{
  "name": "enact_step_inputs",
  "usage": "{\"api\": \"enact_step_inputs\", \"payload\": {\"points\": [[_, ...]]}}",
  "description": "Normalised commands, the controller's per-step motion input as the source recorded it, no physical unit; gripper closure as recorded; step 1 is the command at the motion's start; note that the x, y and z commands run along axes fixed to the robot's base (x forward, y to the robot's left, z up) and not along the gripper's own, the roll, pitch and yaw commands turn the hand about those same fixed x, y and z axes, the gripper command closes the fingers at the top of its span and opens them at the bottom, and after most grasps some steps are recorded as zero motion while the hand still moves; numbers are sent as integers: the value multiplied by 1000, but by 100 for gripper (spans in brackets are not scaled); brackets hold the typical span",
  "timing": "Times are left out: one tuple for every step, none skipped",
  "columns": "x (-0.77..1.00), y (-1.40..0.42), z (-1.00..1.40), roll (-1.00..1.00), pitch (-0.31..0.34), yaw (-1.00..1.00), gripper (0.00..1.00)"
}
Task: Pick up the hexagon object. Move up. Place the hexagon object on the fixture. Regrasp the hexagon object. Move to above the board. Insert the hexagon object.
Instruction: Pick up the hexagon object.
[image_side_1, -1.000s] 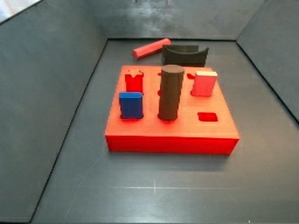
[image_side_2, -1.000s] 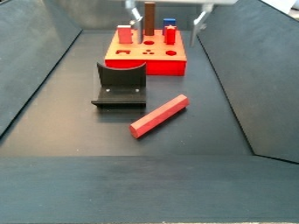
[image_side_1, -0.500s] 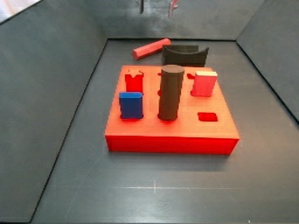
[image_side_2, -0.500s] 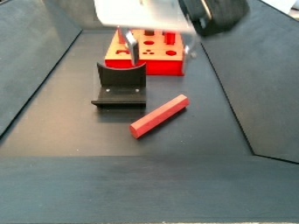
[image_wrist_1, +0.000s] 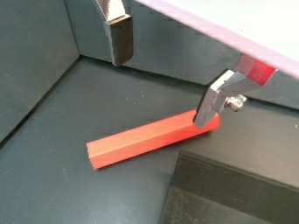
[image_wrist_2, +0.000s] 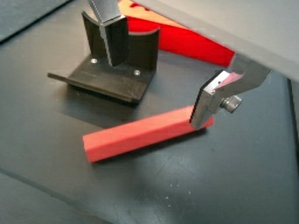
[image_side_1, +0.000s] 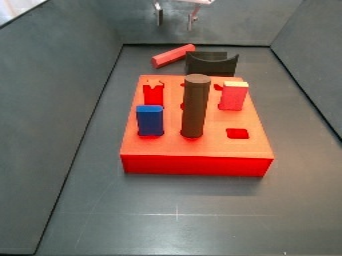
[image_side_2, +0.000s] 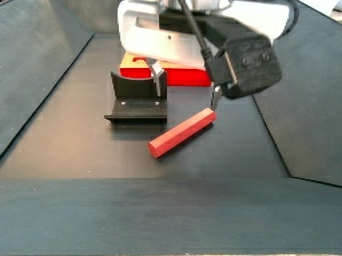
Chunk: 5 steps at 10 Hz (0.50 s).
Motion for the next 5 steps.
{"api": "enact_step_inputs", "payload": {"points": [[-86,0,-340,-134,-149,-100,0],[134,106,-306,-94,-34,-63,0],[260,429,-180,-153,0,-209,0],[340,397,-191,-151,0,-186,0],[243,269,-246,-174,-26,-197,0]]}}
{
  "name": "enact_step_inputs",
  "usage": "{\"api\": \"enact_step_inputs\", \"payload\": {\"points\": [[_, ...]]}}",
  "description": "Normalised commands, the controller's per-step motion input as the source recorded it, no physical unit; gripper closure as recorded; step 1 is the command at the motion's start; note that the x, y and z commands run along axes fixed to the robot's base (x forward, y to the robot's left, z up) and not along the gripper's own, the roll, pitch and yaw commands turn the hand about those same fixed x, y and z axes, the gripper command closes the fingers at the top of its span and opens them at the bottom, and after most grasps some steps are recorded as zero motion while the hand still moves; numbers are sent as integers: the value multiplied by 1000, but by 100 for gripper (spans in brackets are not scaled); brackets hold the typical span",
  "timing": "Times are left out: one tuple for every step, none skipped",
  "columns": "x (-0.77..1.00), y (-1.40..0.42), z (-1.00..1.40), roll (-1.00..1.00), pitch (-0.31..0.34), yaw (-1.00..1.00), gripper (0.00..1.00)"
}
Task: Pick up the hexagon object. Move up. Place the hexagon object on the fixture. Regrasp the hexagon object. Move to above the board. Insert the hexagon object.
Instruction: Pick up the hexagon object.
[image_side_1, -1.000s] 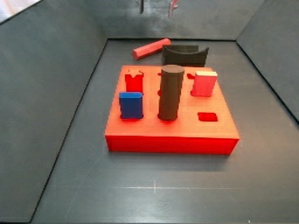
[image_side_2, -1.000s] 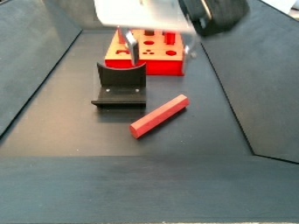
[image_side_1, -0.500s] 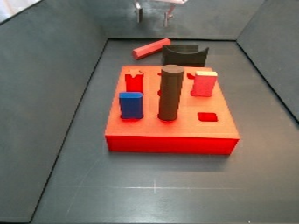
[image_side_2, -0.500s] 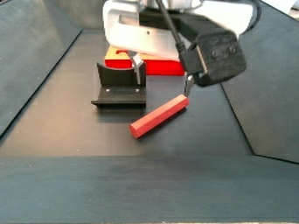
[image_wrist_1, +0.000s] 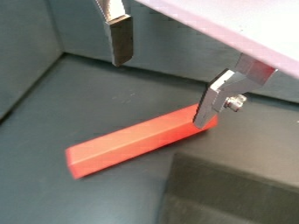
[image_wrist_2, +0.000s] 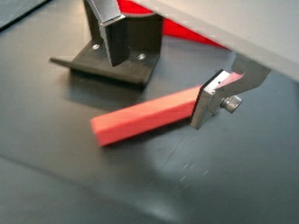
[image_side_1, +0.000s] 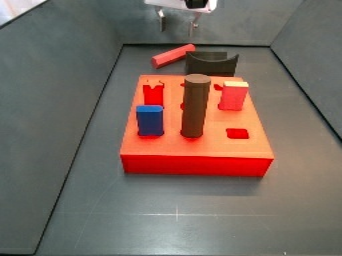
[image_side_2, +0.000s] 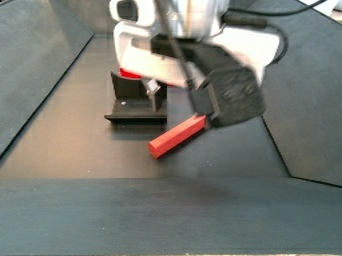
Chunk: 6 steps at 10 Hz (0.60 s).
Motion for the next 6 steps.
{"api": "enact_step_inputs", "payload": {"points": [[131,140,-306,-199,-79,-240,0],[66,37,-380,-240,-107,-269,0],[0,37,-414,-283,-140,-289,0],[0,129,-417,-234,-107,-251,0],[-23,106,-400,-157,-77,-146,0],[0,51,-363,-159,-84,-111,0]]}}
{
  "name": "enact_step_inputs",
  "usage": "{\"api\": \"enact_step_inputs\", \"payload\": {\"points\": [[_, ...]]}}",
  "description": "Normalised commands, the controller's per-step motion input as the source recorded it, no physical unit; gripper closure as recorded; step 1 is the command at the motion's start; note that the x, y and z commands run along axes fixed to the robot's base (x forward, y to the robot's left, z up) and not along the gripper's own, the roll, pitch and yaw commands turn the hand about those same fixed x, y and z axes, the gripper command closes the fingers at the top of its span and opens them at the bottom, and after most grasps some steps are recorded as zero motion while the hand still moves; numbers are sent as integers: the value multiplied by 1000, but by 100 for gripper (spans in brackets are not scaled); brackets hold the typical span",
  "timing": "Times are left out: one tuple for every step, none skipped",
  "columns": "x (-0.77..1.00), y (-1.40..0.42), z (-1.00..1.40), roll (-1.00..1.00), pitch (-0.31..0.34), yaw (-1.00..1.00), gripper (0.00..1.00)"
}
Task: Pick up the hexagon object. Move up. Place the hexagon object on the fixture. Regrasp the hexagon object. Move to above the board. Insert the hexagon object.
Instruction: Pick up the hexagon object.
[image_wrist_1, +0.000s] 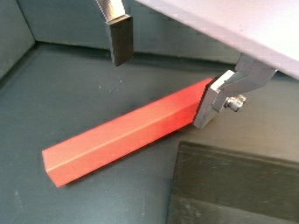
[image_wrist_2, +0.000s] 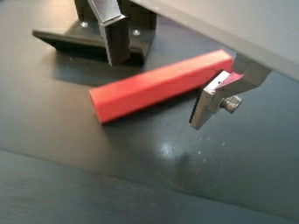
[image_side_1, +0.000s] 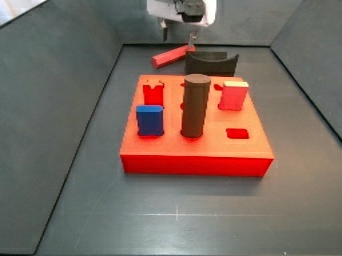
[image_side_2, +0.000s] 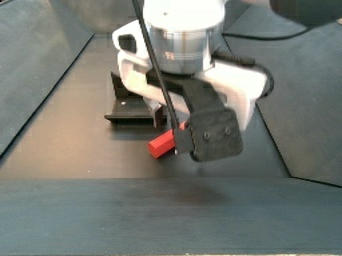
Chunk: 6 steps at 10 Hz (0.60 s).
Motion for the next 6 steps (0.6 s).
{"api": "enact_step_inputs", "payload": {"points": [[0,6,-280,-134,-69,-86,0],[0,0,-246,-119,-54,-66,0],[0,0,-246,-114,-53,-63,0],[0,0,-220,-96,-36,-57,0],[-43,0,-237,-91,-36,-57,0],[-140,0,-243,-66,-26,-37,0]]}}
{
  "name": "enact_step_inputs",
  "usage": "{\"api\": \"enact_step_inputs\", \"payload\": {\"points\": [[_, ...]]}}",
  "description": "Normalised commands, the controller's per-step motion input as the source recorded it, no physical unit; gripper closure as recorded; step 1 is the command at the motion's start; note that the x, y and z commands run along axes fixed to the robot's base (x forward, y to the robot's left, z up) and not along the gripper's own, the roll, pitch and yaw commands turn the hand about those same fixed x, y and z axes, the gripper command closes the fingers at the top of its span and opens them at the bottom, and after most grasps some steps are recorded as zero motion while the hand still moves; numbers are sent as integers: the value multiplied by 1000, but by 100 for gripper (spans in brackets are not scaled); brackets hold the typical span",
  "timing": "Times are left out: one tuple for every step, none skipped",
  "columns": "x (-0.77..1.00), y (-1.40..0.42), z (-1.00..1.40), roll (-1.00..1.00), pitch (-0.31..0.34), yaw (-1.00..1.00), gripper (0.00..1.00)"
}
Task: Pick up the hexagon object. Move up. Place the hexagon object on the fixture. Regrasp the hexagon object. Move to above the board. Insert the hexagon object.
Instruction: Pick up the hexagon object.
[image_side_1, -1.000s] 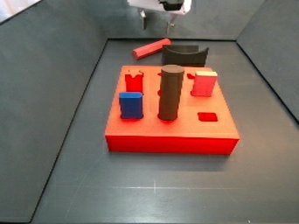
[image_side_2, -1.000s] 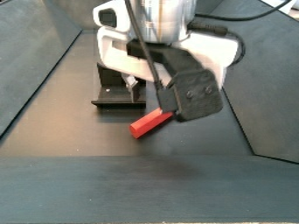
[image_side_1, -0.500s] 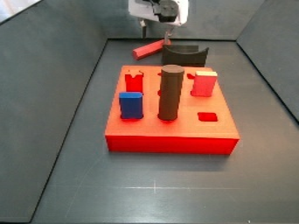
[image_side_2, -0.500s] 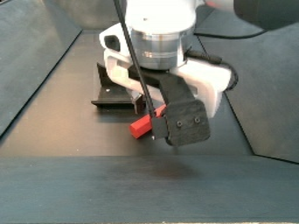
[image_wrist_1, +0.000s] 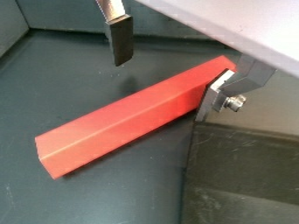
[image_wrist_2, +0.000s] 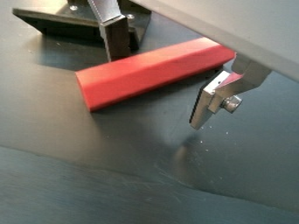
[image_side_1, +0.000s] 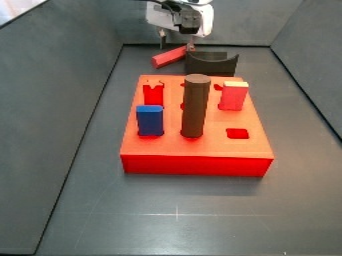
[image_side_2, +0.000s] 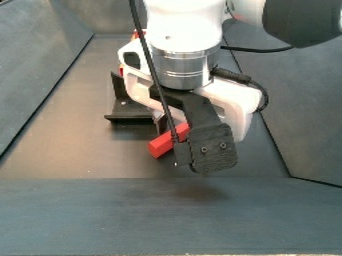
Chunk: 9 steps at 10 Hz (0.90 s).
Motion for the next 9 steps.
{"api": "enact_step_inputs", "payload": {"points": [[-286,0,-26,-81,-69,-97,0],[-366,0,0,-70,-133,-57,0],[-383,0,0,-74,-144,-46,0],[-351,-17,0,-93,-169,-23,0],[-251,-89,-106,-46,-156,0,0],[-60,-54,-274,-17,-126,0,0],[-54,0,-209,-27,-131,0,0],[0,0,-97,-59,-107,0,0],[-40,0,-14,-14,-91,0,0]]}}
